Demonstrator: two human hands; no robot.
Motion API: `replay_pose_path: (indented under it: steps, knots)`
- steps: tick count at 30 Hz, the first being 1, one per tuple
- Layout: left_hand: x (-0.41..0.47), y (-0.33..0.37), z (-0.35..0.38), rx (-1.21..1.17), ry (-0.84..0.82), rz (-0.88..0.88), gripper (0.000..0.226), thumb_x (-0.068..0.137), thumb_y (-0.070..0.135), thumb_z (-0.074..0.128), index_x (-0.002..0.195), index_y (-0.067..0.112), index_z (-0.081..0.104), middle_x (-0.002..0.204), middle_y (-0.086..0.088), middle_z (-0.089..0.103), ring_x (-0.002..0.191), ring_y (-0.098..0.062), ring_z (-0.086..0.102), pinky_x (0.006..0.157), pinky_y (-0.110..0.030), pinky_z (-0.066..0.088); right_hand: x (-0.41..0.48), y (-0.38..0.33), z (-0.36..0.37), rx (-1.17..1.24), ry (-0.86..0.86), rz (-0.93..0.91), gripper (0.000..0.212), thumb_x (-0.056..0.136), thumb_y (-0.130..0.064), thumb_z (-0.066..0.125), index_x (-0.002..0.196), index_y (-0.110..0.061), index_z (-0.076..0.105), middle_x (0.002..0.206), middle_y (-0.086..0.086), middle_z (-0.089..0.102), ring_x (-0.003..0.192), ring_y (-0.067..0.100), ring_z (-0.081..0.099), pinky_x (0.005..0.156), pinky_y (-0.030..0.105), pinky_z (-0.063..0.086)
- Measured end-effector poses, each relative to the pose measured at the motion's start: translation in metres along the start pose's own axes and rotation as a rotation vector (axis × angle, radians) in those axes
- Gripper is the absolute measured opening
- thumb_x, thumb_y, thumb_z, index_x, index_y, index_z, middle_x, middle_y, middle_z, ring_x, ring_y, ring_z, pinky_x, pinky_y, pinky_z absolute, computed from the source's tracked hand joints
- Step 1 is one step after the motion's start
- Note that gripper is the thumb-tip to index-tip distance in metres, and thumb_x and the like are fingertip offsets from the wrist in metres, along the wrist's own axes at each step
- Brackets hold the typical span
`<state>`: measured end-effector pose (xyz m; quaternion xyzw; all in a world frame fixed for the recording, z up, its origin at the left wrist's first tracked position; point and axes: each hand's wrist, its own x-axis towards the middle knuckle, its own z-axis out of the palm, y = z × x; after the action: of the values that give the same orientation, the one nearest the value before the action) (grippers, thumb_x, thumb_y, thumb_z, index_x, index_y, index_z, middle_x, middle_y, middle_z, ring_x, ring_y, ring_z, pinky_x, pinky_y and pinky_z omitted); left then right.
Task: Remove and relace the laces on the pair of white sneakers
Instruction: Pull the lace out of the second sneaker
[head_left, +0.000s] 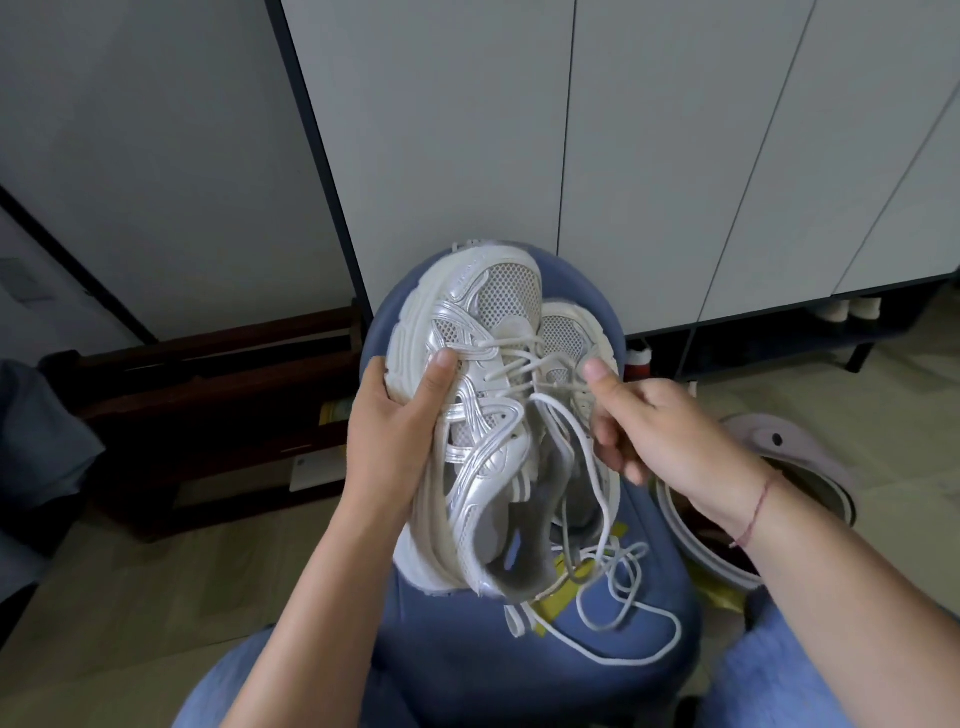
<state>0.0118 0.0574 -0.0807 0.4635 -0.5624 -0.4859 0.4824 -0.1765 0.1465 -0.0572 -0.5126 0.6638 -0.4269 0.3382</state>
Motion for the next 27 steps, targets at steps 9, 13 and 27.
replay_pose_path:
  steps: [9, 13, 27]
  knots:
    - [-0.007, 0.006, 0.002, 0.173, -0.004, 0.063, 0.043, 0.077, 0.058, 0.073, 0.099, 0.023, 0.060, 0.093, 0.006, 0.073, 0.086, -0.014, 0.071, 0.085, -0.048, 0.057, 0.002, -0.001, 0.011, -0.123, 0.048, -0.361, 0.024, 0.091, -0.045, 0.048, 0.094, -0.032, 0.068, 0.073, 0.001, 0.068, 0.068, 0.019, 0.062, 0.066, 0.038, 0.053]
    - [-0.007, 0.006, 0.005, 0.257, 0.005, 0.102, 0.052, 0.076, 0.063, 0.069, 0.092, 0.016, 0.054, 0.083, 0.000, 0.069, 0.074, -0.019, 0.067, 0.074, -0.047, 0.057, 0.001, -0.002, 0.018, -0.263, 0.088, -0.387, 0.029, 0.086, -0.054, 0.050, 0.086, -0.029, 0.067, 0.069, -0.003, 0.066, 0.068, 0.017, 0.064, 0.065, 0.043, 0.052]
    - [-0.005, 0.001, 0.005, 0.150, -0.003, 0.019, 0.054, 0.073, 0.066, 0.074, 0.105, 0.024, 0.062, 0.096, 0.010, 0.074, 0.090, -0.011, 0.071, 0.087, -0.046, 0.057, 0.005, -0.005, 0.011, 0.535, -0.060, -0.085, 0.029, 0.081, -0.039, 0.058, 0.063, -0.016, 0.061, 0.057, -0.003, 0.046, 0.054, 0.009, 0.039, 0.054, 0.018, 0.037]
